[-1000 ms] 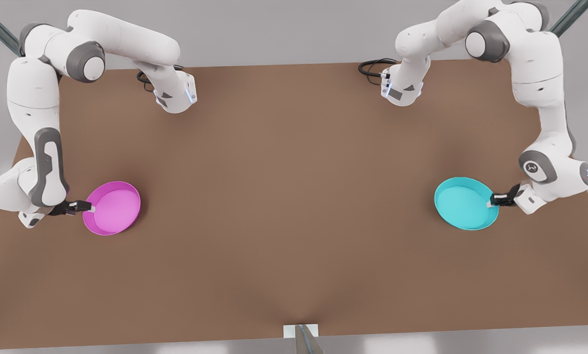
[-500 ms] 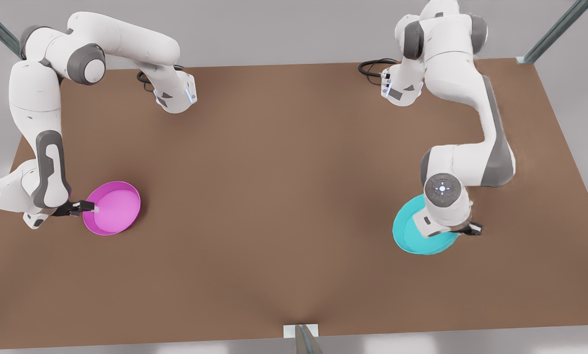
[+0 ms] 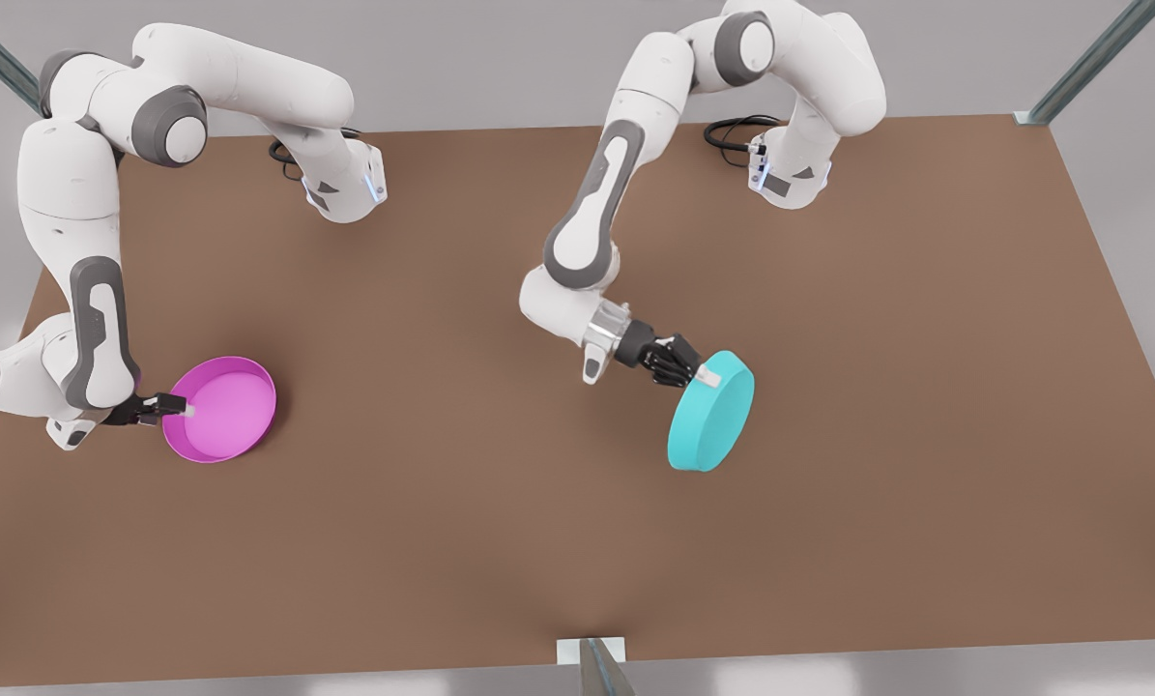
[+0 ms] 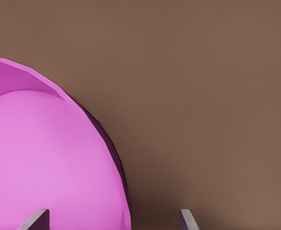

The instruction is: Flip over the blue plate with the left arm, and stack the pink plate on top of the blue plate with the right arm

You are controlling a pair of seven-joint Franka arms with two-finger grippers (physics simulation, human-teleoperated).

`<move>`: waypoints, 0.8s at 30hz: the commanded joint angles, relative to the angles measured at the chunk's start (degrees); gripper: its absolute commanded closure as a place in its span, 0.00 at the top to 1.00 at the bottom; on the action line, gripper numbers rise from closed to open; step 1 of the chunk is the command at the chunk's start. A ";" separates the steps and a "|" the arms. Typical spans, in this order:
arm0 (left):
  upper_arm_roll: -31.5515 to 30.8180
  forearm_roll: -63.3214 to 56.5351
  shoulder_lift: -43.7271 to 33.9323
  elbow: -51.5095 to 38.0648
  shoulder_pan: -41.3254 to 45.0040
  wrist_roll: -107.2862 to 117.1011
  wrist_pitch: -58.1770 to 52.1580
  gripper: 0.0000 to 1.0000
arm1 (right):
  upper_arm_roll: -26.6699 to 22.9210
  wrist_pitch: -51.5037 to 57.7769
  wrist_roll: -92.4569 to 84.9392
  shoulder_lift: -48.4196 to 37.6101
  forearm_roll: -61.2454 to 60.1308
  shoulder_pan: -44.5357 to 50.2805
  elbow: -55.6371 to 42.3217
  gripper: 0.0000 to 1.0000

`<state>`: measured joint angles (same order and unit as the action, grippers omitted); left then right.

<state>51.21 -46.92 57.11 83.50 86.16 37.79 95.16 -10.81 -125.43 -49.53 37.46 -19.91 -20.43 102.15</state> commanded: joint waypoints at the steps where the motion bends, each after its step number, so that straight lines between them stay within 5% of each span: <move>1: -3.13 -9.06 -0.25 1.22 0.32 78.56 -2.07 0.21 | -0.01 0.01 -1.18 -0.01 -0.13 0.03 -0.02 1.00; 8: -18.69 -16.88 0.19 2.89 -1.96 91.67 -8.67 0.21 | -0.01 0.45 -1.09 0.07 -0.31 0.04 0.07 1.00; 23: -20.19 -18.03 7.31 2.81 -2.66 98.53 -7.62 0.21 | -0.09 0.89 -1.79 -0.19 -0.22 0.12 0.15 1.00; 24: -20.19 -18.03 7.22 2.81 -2.66 98.53 -7.62 0.38 | -0.01 0.89 -1.79 -0.19 -0.22 0.12 0.15 1.00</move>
<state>30.96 -64.89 64.34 86.32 83.51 108.27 87.47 -10.84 -124.56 -50.54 37.32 -20.08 -20.30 102.33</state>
